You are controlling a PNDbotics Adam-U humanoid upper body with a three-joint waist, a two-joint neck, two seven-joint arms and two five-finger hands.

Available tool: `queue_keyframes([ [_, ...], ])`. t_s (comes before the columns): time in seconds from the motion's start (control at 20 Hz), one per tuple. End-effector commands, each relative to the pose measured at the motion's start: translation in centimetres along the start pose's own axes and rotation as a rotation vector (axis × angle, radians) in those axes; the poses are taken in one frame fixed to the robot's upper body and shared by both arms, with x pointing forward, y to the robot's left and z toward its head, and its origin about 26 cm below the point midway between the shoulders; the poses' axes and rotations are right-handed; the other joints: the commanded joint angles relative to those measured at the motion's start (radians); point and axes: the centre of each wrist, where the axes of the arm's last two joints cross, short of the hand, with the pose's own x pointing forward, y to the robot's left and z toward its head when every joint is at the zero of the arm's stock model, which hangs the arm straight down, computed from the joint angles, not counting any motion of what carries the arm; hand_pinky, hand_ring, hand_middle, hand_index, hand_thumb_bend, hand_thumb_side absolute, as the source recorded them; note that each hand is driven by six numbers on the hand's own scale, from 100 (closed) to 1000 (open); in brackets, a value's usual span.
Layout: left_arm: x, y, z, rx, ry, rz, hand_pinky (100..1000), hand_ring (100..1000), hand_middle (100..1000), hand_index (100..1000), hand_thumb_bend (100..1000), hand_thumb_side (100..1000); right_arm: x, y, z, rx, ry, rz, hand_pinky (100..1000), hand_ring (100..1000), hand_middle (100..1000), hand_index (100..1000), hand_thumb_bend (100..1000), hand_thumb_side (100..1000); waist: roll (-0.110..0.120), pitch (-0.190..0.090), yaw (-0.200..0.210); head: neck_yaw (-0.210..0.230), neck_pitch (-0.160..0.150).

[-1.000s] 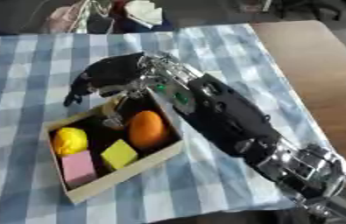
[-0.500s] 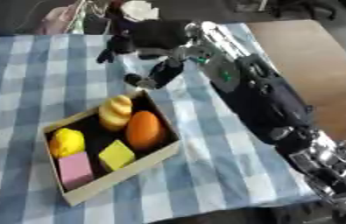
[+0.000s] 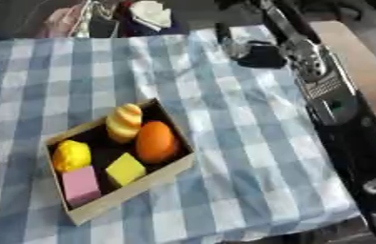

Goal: Pick up objects on the table and place them in the box.

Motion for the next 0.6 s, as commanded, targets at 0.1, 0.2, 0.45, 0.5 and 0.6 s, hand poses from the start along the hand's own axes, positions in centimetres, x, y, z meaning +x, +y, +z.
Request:
queue_keyframes([
  [0.1,0.2,-0.1,0.0,0.007,-0.013,0.008,634,486,518,738,185,620,0.2,-0.7,1.8,-0.205,0.069,-0.13,800,697,693,824,100,449,-0.01,-0.008,-0.002,0.037,0.005],
  [0.2,0.1,-0.2,0.0,0.009,-0.011,0.011,635,487,522,741,182,618,0.0,-0.2,3.2,-0.26,0.112,-0.183,796,690,686,819,100,485,-0.01,-0.008,-0.001,0.057,0.005],
  [0.45,0.0,-0.4,0.1,0.014,-0.01,0.019,640,493,534,750,173,619,-0.1,1.0,5.7,-0.349,0.188,-0.287,789,677,674,810,100,543,-0.009,-0.006,-0.002,0.1,0.005],
  [0.5,0.0,-0.5,0.1,0.014,-0.009,0.021,642,495,538,752,170,621,-0.1,1.3,6.0,-0.365,0.2,-0.307,786,670,668,807,100,557,-0.01,-0.006,-0.001,0.107,0.005],
  [0.6,-0.2,-0.6,0.2,0.013,-0.004,0.023,644,499,543,754,167,622,-0.1,1.8,6.7,-0.398,0.227,-0.346,783,663,661,802,100,571,-0.01,-0.006,-0.003,0.12,0.005],
])
